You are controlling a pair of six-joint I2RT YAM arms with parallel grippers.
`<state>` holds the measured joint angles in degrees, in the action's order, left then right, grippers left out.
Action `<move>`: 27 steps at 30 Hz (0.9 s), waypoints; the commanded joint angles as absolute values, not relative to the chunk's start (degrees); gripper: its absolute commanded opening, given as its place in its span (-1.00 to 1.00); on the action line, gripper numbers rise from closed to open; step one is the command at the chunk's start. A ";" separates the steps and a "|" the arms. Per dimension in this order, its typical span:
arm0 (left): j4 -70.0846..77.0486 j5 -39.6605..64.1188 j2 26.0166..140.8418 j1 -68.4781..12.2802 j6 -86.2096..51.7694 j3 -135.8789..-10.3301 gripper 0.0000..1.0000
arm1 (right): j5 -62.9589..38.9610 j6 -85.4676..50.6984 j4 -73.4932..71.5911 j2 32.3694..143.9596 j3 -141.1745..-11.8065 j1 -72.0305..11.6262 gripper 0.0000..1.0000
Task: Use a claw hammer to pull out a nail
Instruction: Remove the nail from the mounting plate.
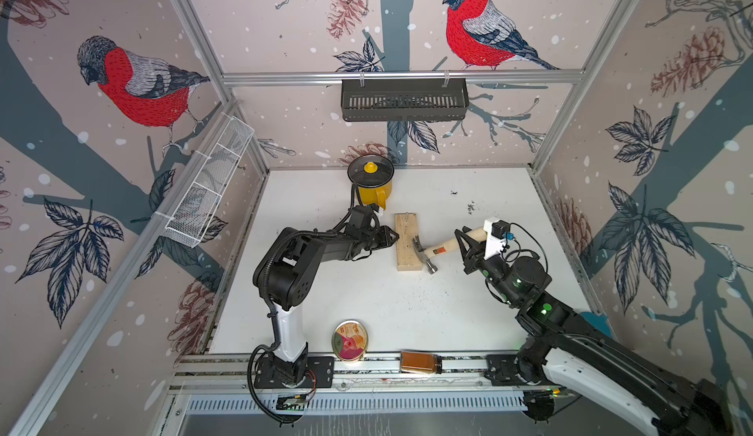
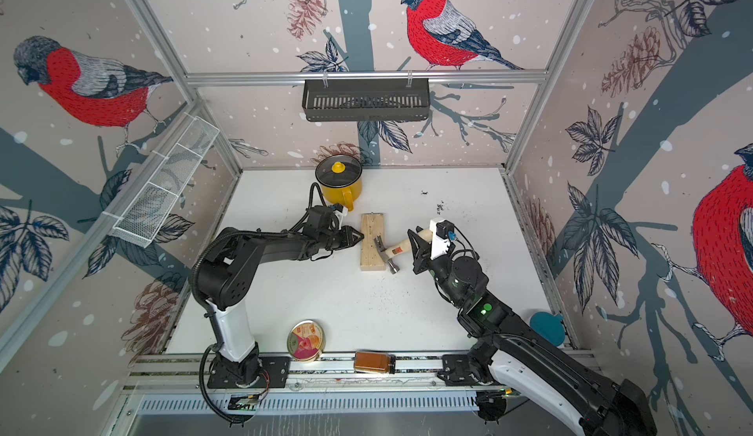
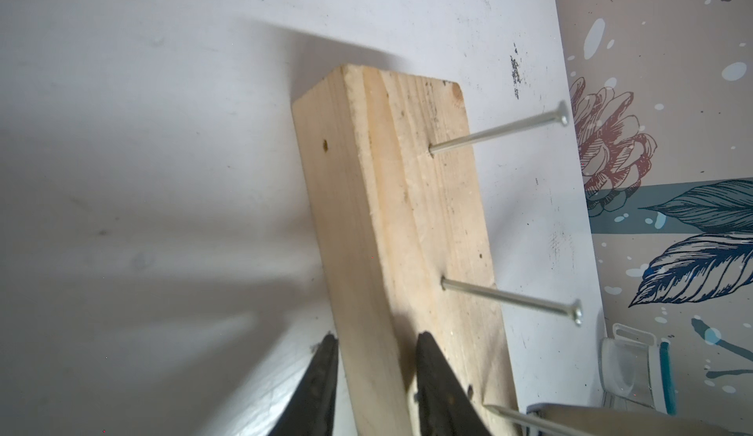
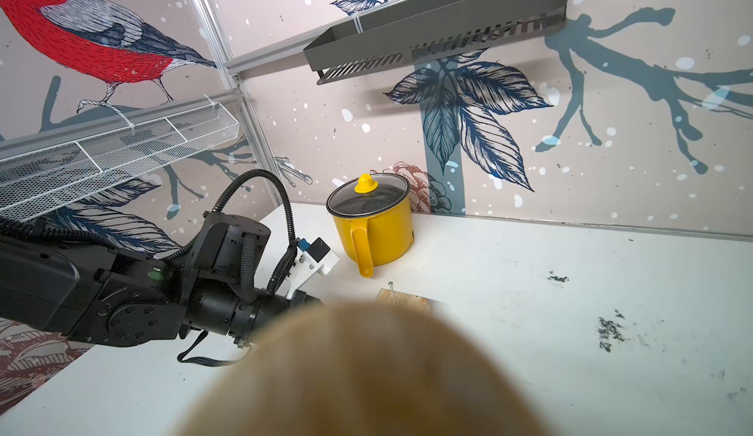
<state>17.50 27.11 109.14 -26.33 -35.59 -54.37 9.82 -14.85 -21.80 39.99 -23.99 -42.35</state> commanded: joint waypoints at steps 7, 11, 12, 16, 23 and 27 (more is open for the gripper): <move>9.80 28.08 109.86 -26.71 -36.06 -53.78 -0.34 | 12.19 -15.73 -26.57 37.95 -26.91 -42.45 -1.00; 9.85 28.08 109.80 -26.62 -35.99 -53.87 -0.34 | 12.17 -15.50 -26.46 37.59 -28.26 -42.46 -1.00; 9.76 28.09 109.78 -26.60 -36.00 -53.84 -0.34 | 12.14 -15.52 -26.46 37.52 -28.58 -42.45 -1.00; 9.67 28.06 109.56 -26.59 -35.88 -53.94 -0.34 | 11.95 -15.37 -26.08 37.11 -29.77 -42.45 -1.00; 8.66 27.31 108.32 -26.63 -34.84 -54.37 -0.25 | 12.09 -15.11 -24.82 37.44 -32.39 -42.41 -1.00; 7.67 26.81 107.08 -26.63 -34.01 -54.84 -0.21 | 12.03 -15.12 -23.26 38.41 -34.57 -42.43 -1.00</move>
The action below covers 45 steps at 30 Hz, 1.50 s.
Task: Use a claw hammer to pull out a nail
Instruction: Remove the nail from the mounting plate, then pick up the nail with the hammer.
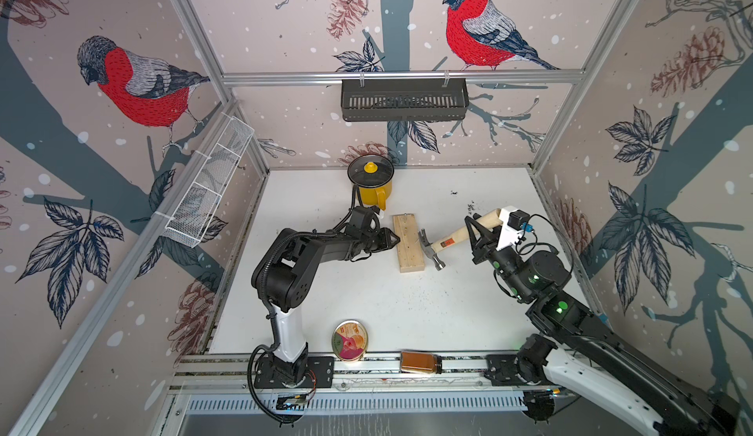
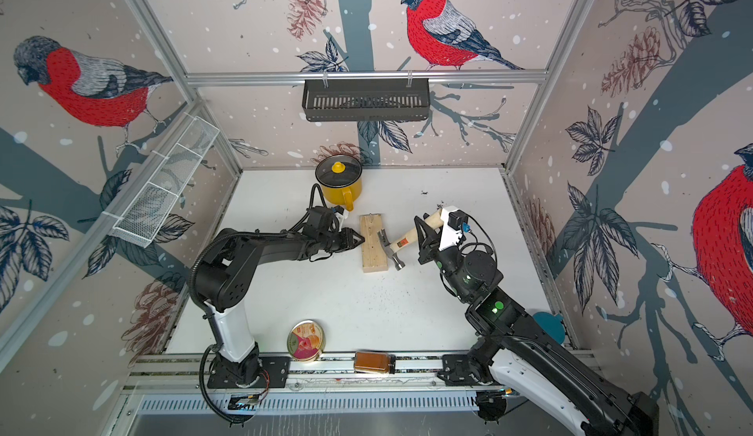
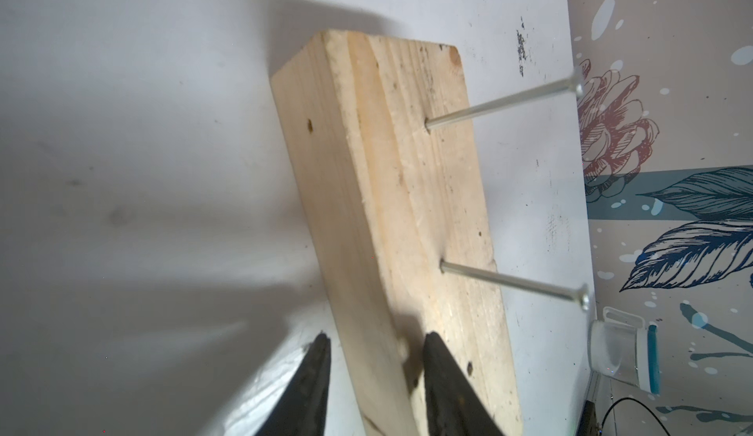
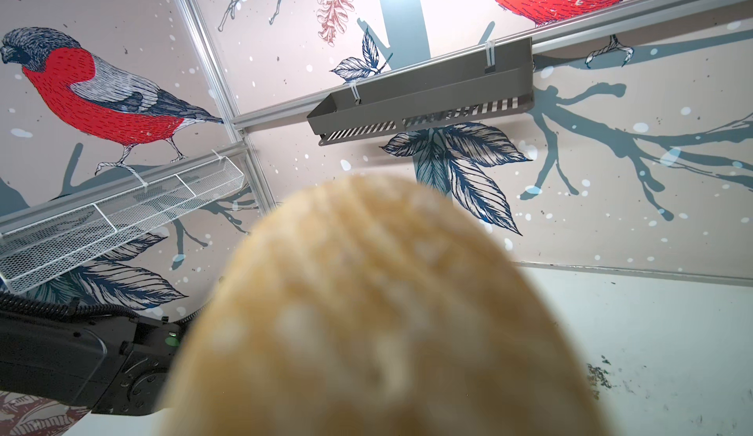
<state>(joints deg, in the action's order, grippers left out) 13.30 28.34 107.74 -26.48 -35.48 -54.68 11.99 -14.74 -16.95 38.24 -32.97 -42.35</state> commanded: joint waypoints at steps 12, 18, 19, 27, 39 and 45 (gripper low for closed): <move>4.02 23.93 101.92 -26.59 -31.51 -55.97 -0.16 | 10.74 -15.89 -22.13 39.95 -37.69 -42.54 -1.00; 3.77 21.78 97.61 -26.62 -30.60 -54.58 -0.14 | 11.47 -17.45 -17.98 41.86 -41.60 -42.46 -1.00; 4.08 21.35 96.54 -26.61 -30.37 -54.03 -0.14 | 11.64 -17.63 -17.35 42.34 -42.34 -42.45 -1.00; 7.66 16.26 86.87 -29.64 -26.80 -48.90 0.07 | 11.84 -19.88 -11.23 46.56 -49.18 -41.85 -1.00; 12.57 6.36 75.41 -35.25 -20.78 -41.52 0.08 | 2.56 -23.03 1.42 54.63 -61.85 -34.13 -1.00; 14.45 -0.79 72.17 -39.87 -15.57 -39.05 0.03 | -3.44 -23.92 5.21 57.70 -66.39 -30.80 -1.00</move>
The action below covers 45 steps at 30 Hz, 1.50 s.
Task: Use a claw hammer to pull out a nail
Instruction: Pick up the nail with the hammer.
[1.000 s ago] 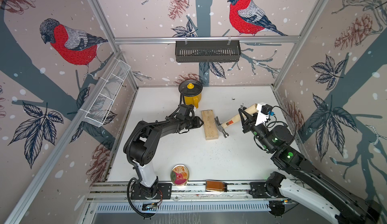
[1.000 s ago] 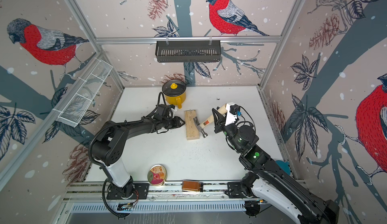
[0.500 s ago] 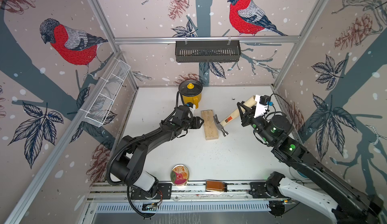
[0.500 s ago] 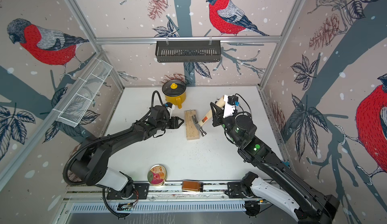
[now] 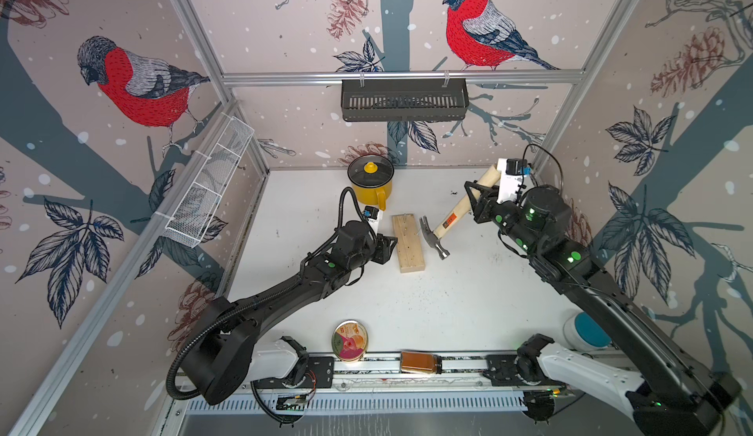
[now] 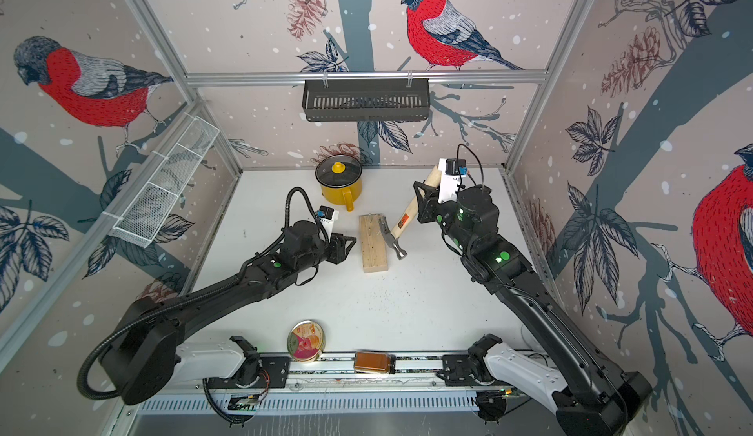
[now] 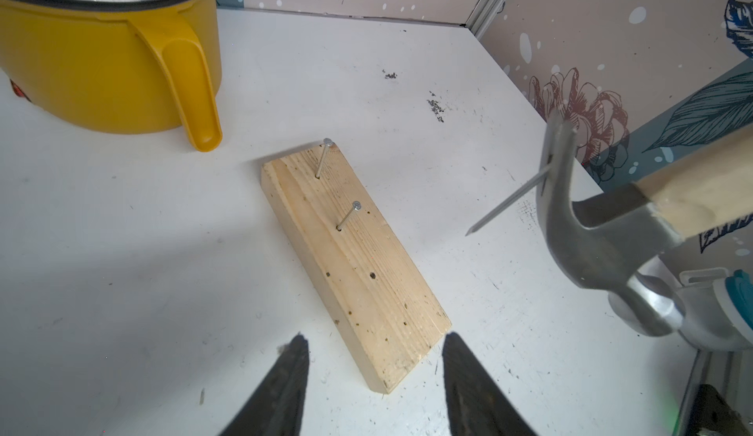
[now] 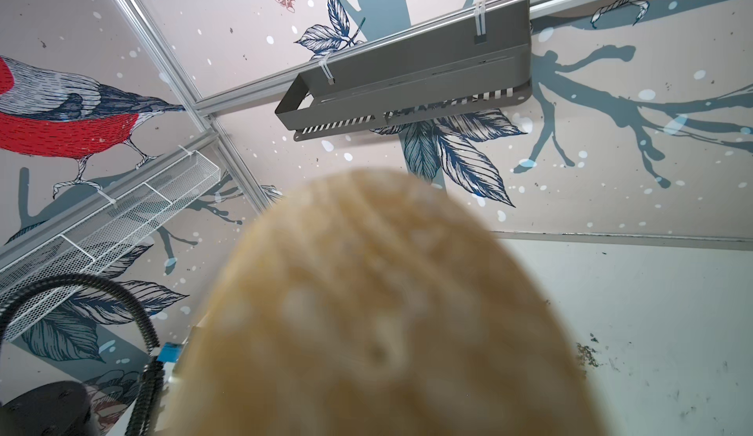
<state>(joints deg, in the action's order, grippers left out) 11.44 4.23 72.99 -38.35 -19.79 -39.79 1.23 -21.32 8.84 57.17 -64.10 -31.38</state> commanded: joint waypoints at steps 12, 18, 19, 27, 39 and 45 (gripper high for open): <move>16.31 -16.40 72.67 -50.73 -5.79 -37.10 -0.03 | -8.18 -22.28 13.60 62.63 -74.10 -29.03 -1.00; 19.67 -15.54 71.65 -52.37 -3.22 -35.03 -0.02 | -11.04 -21.12 15.19 63.91 -75.56 -28.87 -1.00; 20.08 -15.33 71.63 -52.60 -2.94 -34.81 -0.02 | -11.28 -21.03 15.36 64.08 -75.75 -28.84 -1.00; 22.99 -12.66 71.52 -53.44 -0.45 -33.10 -0.01 | -14.09 -19.84 16.59 65.24 -76.61 -28.80 -1.00; 24.00 -9.06 72.83 -53.88 0.70 -32.86 -0.07 | -18.22 -19.23 16.52 66.35 -76.49 -28.91 -1.00; 24.02 -7.76 73.96 -53.88 0.70 -33.37 -0.13 | -19.44 -19.05 16.44 66.71 -76.38 -29.22 -1.00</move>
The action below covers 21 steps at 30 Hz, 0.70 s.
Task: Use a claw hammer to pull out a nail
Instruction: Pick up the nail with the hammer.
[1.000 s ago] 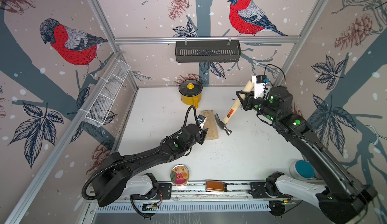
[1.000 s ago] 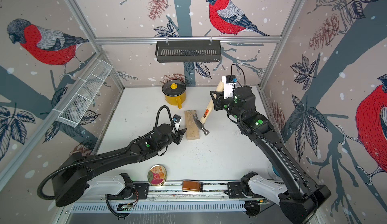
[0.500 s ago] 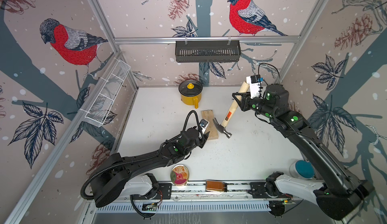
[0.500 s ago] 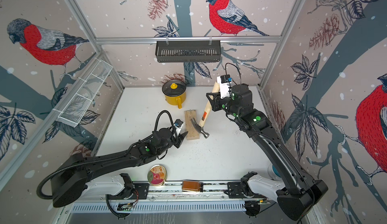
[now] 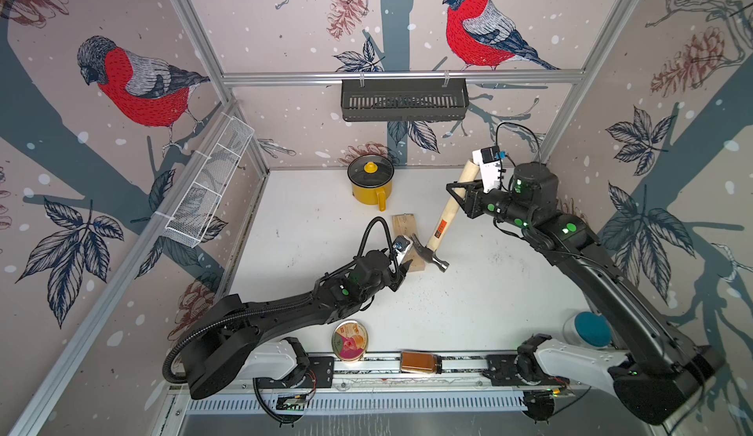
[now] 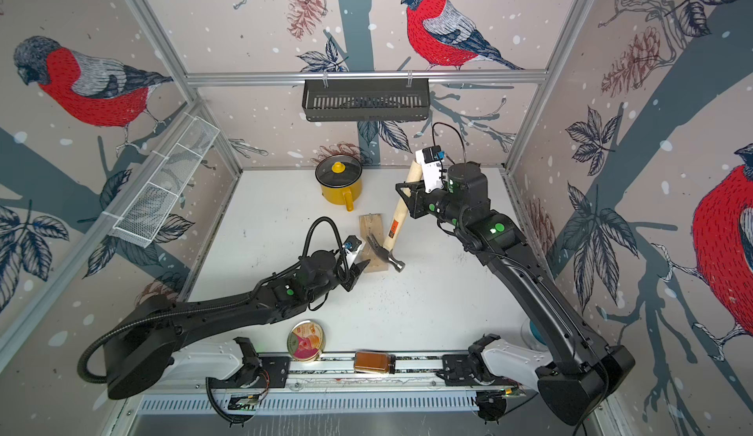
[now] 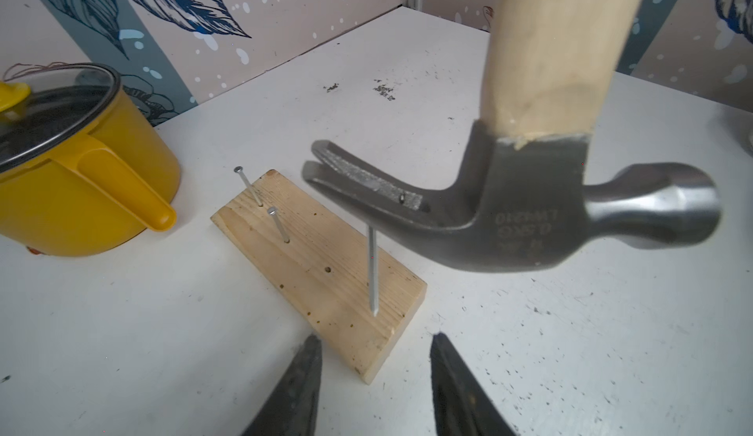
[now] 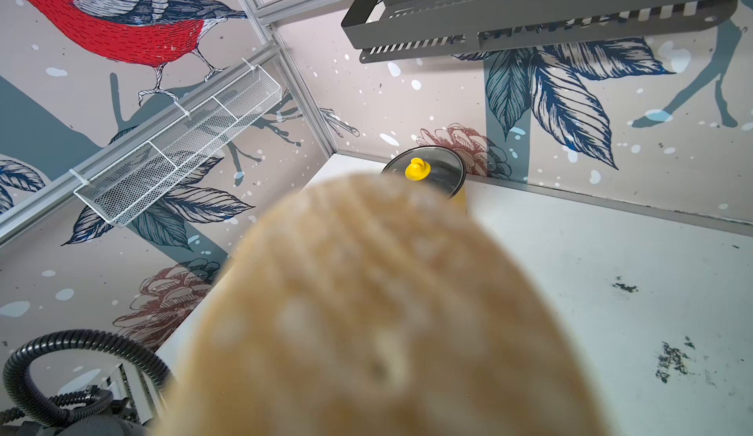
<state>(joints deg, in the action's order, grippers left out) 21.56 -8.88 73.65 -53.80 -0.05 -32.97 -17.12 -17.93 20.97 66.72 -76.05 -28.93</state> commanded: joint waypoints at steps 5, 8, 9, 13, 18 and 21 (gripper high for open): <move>23.84 -8.60 74.29 -53.87 0.54 -33.66 -0.19 | -19.68 -18.65 16.61 66.82 -76.42 -30.02 -1.00; 23.79 -9.03 74.43 -53.88 0.53 -33.78 -0.23 | -19.97 -18.35 16.70 67.06 -76.54 -30.66 -1.00; 23.71 -9.07 74.46 -53.88 0.53 -33.82 -0.25 | -19.95 -18.21 16.78 67.13 -76.64 -30.89 -1.00; 23.25 -9.85 74.62 -53.88 0.40 -34.10 -0.39 | -19.69 -17.83 16.87 67.32 -76.90 -31.55 -1.00; 22.74 -10.26 75.12 -53.83 0.18 -34.36 -0.55 | -19.30 -17.84 16.87 67.15 -76.90 -31.76 -1.00; 22.70 -10.57 75.15 -53.88 0.08 -34.40 -0.57 | -19.01 -17.75 16.96 66.97 -76.90 -31.75 -1.00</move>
<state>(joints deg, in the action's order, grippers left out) 21.52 -9.54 75.05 -53.82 -0.03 -33.78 -18.52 -17.30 20.97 67.48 -76.07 -31.62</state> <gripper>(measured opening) 0.215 0.244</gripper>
